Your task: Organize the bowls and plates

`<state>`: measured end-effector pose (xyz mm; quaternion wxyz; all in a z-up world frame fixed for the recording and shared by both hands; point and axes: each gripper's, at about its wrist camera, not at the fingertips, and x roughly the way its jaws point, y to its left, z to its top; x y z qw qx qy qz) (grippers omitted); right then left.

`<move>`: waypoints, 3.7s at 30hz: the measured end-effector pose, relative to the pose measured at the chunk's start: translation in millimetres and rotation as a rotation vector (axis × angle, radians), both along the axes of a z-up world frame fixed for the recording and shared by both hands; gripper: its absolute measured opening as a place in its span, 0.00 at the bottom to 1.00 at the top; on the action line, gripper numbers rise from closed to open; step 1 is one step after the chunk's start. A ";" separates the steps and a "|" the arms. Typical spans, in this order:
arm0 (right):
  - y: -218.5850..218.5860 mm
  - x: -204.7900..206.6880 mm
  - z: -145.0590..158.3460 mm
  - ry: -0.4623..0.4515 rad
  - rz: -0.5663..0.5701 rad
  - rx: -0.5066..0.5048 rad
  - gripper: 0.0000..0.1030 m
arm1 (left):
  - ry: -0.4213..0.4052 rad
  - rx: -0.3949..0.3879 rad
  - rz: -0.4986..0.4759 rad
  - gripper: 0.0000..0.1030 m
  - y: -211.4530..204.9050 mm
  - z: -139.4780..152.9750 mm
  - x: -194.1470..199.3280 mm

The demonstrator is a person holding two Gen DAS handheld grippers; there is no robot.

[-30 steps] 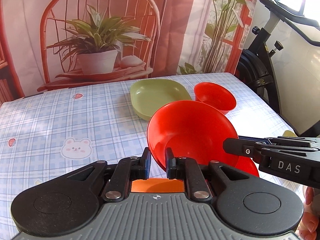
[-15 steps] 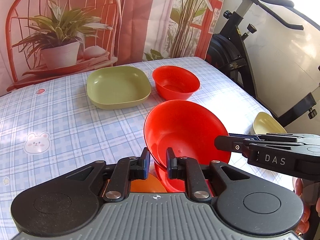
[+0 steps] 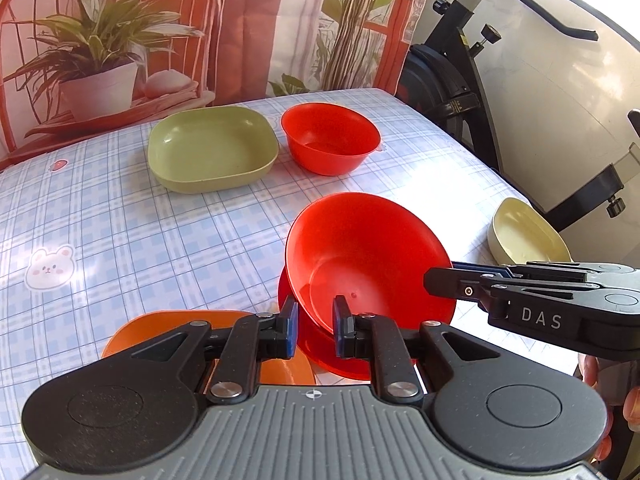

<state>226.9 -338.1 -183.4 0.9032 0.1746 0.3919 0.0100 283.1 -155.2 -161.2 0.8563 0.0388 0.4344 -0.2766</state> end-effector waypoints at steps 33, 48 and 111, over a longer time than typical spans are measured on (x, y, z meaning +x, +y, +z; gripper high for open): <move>-44.6 51.6 26.4 -0.133 -0.018 -0.073 0.19 | -0.111 -0.151 0.100 0.39 9.3 38.3 59.2; -91.7 149.6 -26.3 -0.112 -0.112 -0.037 0.19 | -0.082 -0.143 0.080 0.39 -37.6 8.0 124.2; -13.0 22.8 36.4 -0.161 -0.011 0.078 0.08 | -0.054 -0.168 0.117 0.10 39.4 30.8 27.1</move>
